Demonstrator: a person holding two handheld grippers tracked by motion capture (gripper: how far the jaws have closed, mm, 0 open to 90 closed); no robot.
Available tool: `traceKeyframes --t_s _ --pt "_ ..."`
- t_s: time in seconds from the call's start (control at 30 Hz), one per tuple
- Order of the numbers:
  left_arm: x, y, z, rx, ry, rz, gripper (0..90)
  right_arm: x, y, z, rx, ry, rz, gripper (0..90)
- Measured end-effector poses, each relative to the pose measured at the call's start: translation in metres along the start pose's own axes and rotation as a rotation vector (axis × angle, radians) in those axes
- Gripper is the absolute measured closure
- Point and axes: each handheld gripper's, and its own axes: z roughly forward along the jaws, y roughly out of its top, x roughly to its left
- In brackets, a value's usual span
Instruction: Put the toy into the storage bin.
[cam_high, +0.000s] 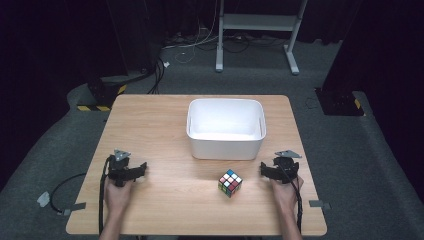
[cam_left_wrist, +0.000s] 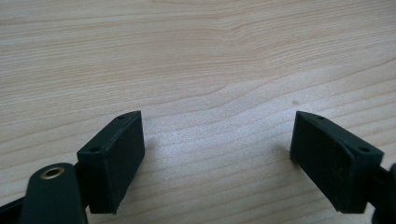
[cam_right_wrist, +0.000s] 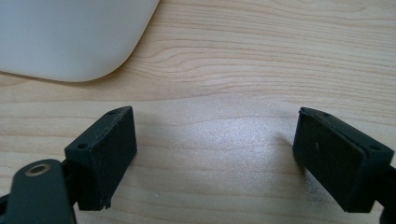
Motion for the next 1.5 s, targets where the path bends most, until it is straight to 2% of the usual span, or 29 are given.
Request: traceKeyframes --t_s 0.43,0.6,0.7,0.83,1.2,1.5 --pt "0.0 0.0 0.0 0.0 0.002 -0.001 18.1 0.0 -0.003 -0.004 -0.003 0.009 -0.012 16.5" --pt "0.0 0.0 0.0 0.0 0.002 -0.001 18.1 0.0 -0.008 -0.014 -0.034 0.024 -0.011 16.6" --pt "0.0 0.0 0.0 -0.001 0.003 -0.001 18.1 0.002 -0.011 -0.022 -0.046 0.057 -0.016 16.5" --pt "0.0 0.0 0.0 0.0 0.001 -0.002 18.1 0.005 -0.014 -0.032 -0.07 0.074 -0.035 16.7" --pt "0.0 0.0 0.0 -0.001 0.002 -0.002 18.1 0.012 -0.023 -0.043 -0.089 0.13 -0.03 16.7" --pt "0.0 0.0 0.0 0.001 0.002 0.0 18.1 0.018 -0.03 -0.054 -0.134 0.171 -0.035 16.9"
